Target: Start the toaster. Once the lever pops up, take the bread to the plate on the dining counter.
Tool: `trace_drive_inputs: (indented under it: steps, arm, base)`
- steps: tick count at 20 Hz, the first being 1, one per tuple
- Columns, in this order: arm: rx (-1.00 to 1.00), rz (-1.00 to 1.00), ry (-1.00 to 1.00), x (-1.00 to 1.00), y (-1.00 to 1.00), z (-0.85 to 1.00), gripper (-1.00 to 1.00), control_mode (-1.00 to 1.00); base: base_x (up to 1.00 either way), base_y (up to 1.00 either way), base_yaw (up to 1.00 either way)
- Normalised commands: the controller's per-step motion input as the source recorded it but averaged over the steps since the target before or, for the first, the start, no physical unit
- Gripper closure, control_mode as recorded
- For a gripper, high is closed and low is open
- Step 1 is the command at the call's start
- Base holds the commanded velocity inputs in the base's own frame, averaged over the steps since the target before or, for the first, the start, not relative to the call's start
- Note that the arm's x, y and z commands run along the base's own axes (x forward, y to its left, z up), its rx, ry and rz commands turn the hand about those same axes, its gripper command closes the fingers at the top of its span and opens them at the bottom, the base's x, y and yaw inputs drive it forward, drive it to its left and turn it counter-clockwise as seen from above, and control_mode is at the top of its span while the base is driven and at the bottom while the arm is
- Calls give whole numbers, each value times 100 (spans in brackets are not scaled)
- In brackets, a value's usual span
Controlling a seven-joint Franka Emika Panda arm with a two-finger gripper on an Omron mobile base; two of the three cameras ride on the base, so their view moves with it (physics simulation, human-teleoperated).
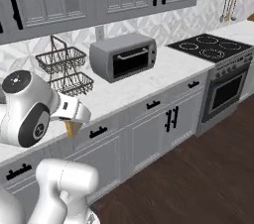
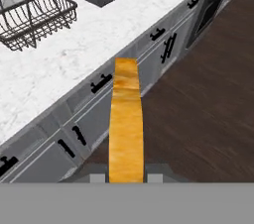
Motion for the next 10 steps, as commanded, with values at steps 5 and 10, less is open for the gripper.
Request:
trace_drive_inputs:
  steps: [5,10]
  arm:
    - [0,0,0,0,0,0,100,100]
    - [0,0,0,0,0,0,100,100]
  base:
    - [1,0,-67]
    - [3,-5,-68]
